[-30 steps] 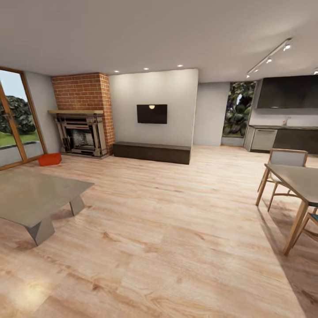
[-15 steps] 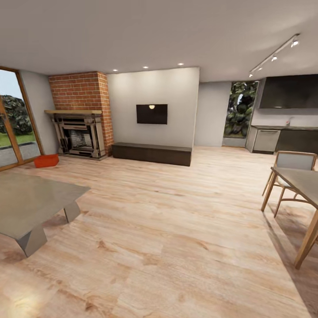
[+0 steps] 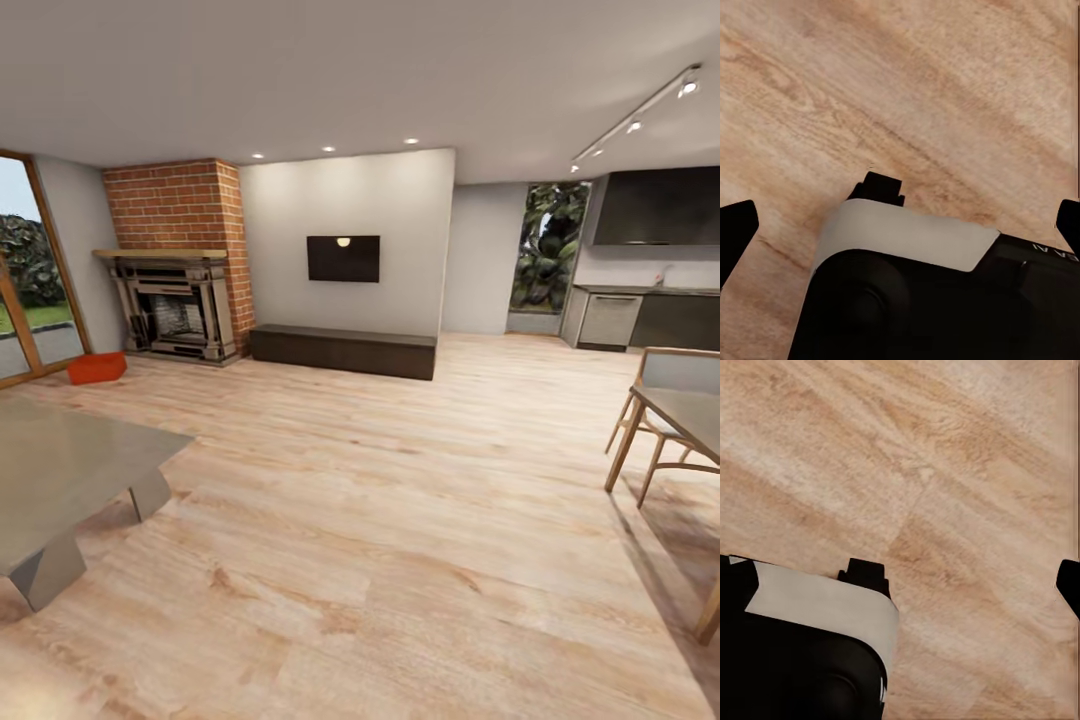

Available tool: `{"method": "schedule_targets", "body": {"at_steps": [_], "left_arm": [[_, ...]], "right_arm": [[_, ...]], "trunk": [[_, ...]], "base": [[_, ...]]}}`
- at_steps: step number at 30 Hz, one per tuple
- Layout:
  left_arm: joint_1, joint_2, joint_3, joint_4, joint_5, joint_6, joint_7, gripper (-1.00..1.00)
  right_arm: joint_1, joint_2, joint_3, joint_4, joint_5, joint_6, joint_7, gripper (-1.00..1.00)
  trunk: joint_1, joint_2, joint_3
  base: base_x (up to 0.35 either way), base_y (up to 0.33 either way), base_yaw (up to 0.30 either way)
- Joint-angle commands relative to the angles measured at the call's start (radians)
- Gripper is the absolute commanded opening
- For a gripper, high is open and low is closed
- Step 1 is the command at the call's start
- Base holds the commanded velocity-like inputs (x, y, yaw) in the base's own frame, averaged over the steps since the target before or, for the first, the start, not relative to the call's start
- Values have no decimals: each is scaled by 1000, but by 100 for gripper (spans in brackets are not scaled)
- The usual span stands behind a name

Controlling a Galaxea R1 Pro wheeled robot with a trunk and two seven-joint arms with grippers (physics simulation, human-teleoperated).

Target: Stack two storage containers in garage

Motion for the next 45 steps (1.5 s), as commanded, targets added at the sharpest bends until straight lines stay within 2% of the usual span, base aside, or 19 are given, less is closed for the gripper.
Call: {"method": "schedule_targets", "body": {"at_steps": [1, 45], "left_arm": [[-1, 0, -5, 0, 7, -2, 3, 100], [-1, 0, -5, 0, 7, -4, 3, 100]], "right_arm": [[-1, 0, 6, 3, 0, -5, -3, 100], [-1, 0, 9, 3, 4, -5, -4, 100]], "trunk": [[1, 0, -1], [1, 0, -1]], "base": [[326, 0, 0], [326, 0, 0]]}}
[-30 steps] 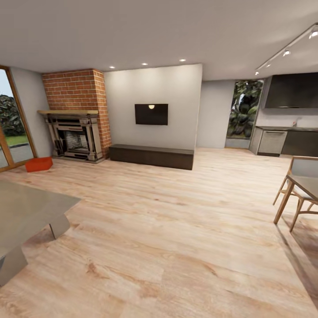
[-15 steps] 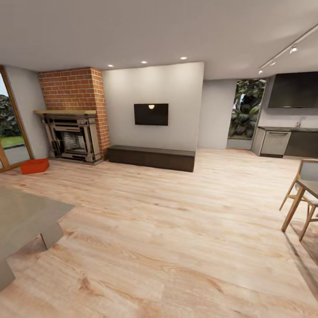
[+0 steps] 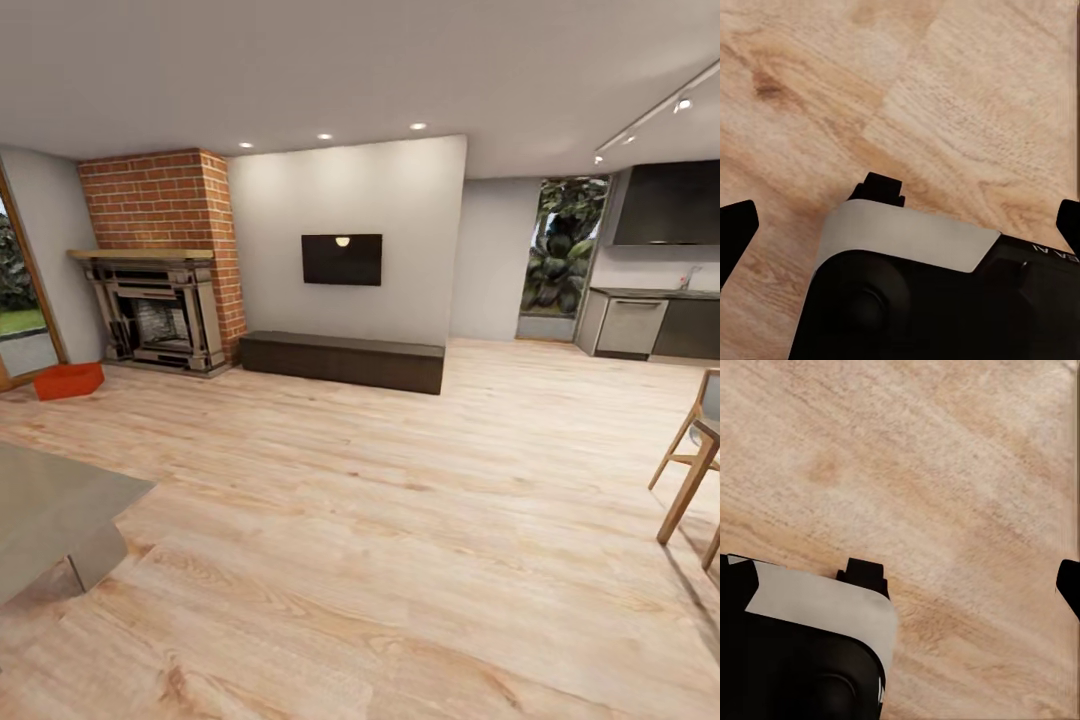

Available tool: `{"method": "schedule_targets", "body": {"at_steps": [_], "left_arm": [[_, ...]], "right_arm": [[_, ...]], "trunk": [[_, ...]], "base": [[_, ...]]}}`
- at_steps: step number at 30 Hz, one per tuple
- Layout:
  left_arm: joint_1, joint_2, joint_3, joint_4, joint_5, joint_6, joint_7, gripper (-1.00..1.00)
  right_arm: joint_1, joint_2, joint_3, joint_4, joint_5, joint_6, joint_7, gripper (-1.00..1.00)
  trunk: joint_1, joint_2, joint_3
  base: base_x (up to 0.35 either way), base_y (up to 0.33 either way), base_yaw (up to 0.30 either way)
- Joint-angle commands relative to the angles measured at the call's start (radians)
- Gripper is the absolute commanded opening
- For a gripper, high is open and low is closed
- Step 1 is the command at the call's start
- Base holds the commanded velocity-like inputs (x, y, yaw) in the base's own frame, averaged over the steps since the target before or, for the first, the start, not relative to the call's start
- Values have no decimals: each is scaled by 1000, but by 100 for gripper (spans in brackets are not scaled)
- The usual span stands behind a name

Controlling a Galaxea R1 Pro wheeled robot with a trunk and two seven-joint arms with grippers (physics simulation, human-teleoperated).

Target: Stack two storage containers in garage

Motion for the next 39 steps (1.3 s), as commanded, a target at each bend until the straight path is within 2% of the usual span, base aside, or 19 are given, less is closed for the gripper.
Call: {"method": "schedule_targets", "body": {"at_steps": [1, 39], "left_arm": [[-1, 0, -5, 0, 7, -2, 3, 100], [-1, 0, -5, 0, 6, -2, 3, 100]], "right_arm": [[-1, 0, 6, 3, 0, -5, -3, 100], [-1, 10, 2, 3, 0, -4, -3, 100]], "trunk": [[1, 0, -1], [1, 0, -1]], "base": [[326, 0, 0], [326, 0, 0]]}}
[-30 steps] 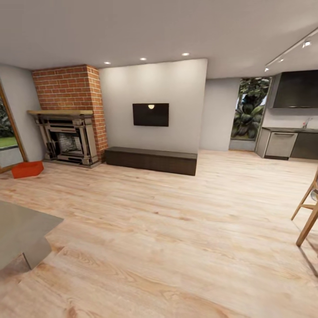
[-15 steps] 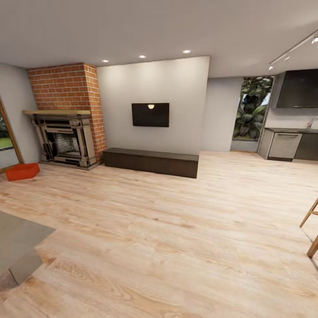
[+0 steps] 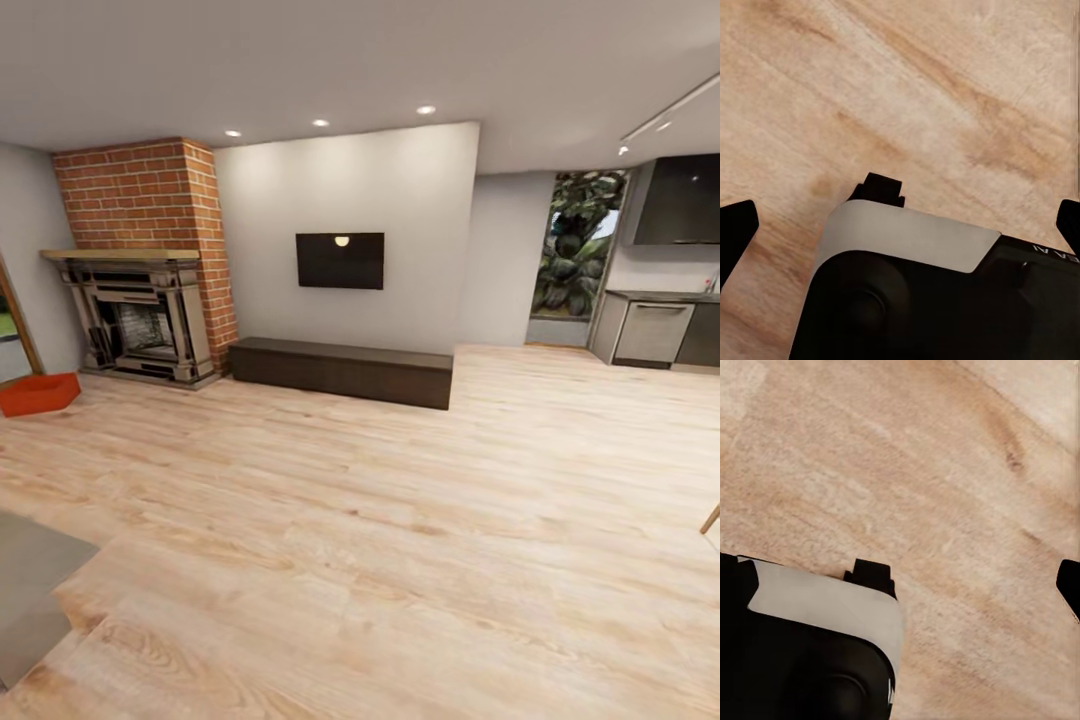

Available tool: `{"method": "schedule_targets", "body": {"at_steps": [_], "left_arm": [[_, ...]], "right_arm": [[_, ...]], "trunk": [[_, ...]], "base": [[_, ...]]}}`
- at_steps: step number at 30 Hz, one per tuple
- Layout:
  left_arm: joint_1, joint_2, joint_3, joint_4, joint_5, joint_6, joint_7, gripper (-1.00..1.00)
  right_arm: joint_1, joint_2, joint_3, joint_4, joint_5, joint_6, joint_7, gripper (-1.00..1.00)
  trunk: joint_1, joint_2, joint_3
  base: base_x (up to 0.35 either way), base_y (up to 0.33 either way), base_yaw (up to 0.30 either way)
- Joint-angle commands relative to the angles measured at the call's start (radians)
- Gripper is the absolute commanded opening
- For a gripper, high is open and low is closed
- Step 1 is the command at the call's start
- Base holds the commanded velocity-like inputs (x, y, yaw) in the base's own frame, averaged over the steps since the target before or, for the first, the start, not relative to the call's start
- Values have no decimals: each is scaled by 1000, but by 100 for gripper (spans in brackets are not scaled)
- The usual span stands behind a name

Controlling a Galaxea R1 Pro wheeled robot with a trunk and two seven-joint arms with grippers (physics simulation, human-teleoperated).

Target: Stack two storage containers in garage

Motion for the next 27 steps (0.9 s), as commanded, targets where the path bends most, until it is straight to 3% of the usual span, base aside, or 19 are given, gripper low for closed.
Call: {"method": "schedule_targets", "body": {"at_steps": [1, 27], "left_arm": [[-1, 0, -5, 0, 7, -2, 3, 100], [-1, 0, -5, 1, 8, -2, 3, 100]], "right_arm": [[-1, 0, 5, 3, 0, -5, -3, 100], [-1, 3, 3, 3, -8, -4, -9, 100]], "trunk": [[1, 0, -1], [1, 0, -1]], "base": [[326, 0, 0], [326, 0, 4]]}}
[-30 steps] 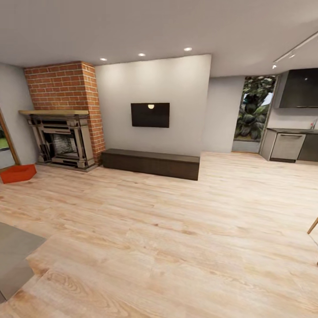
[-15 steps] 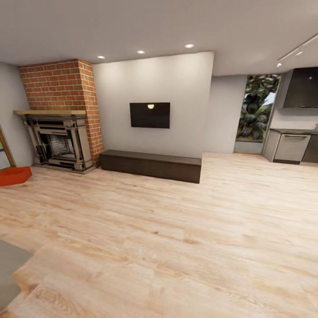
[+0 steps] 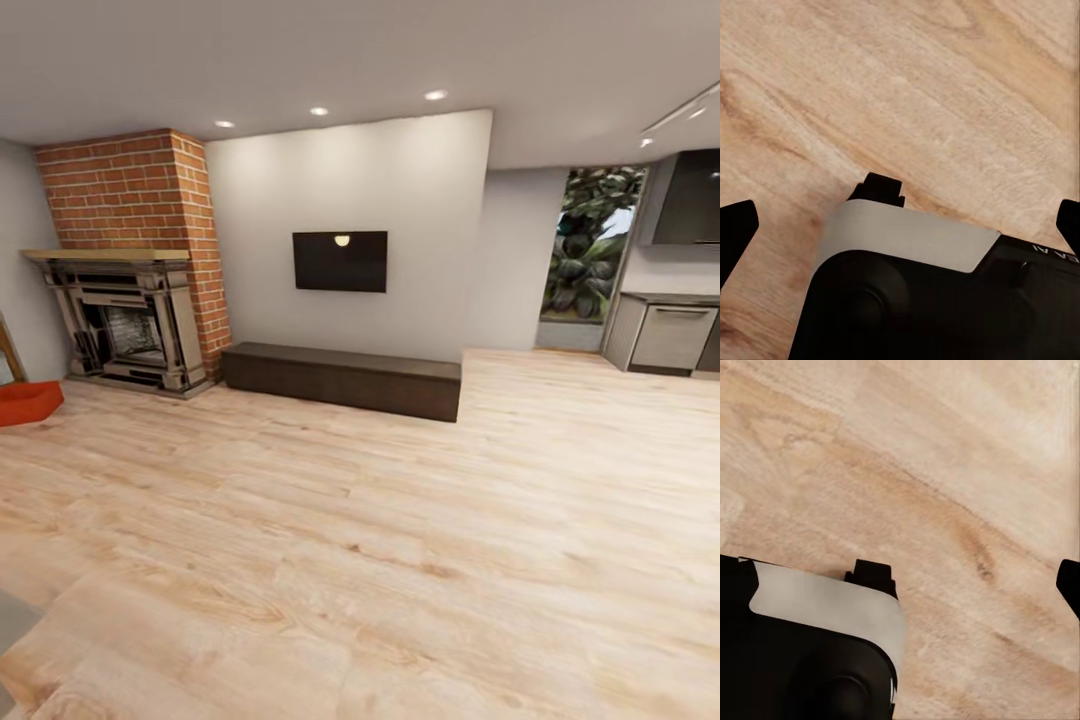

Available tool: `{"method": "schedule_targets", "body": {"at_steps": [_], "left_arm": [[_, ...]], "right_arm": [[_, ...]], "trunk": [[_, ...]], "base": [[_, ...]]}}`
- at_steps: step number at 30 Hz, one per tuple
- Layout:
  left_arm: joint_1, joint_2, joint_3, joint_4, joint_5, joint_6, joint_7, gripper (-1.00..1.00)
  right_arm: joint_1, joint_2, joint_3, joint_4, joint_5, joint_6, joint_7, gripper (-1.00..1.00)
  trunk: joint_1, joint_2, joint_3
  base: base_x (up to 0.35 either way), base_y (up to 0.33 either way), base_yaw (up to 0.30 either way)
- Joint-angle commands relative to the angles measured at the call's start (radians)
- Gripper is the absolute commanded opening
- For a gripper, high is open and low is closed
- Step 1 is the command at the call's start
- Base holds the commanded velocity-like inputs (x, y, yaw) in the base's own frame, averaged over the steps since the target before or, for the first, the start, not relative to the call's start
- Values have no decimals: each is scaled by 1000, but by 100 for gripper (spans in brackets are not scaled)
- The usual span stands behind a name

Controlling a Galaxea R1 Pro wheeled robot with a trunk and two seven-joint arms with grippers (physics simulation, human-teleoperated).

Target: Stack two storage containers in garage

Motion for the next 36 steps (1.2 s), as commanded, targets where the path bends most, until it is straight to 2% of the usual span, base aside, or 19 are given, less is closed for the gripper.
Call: {"method": "schedule_targets", "body": {"at_steps": [1, 30, 36], "left_arm": [[-1, 0, -5, 0, 7, -2, 3, 100], [0, 0, -5, 0, 6, -1, 3, 100], [-1, 0, -5, 0, 6, -2, 3, 100]], "right_arm": [[-1, -2, 6, 3, 1, -7, -4, 100], [-1, -6, 7, 3, 4, -8, -5, 100], [-1, -6, 8, 3, 8, -7, -4, 100]], "trunk": [[1, -1, -1], [1, -1, -1], [1, -1, -1]], "base": [[326, 0, 154], [326, 0, 263], [326, 0, 72]]}}
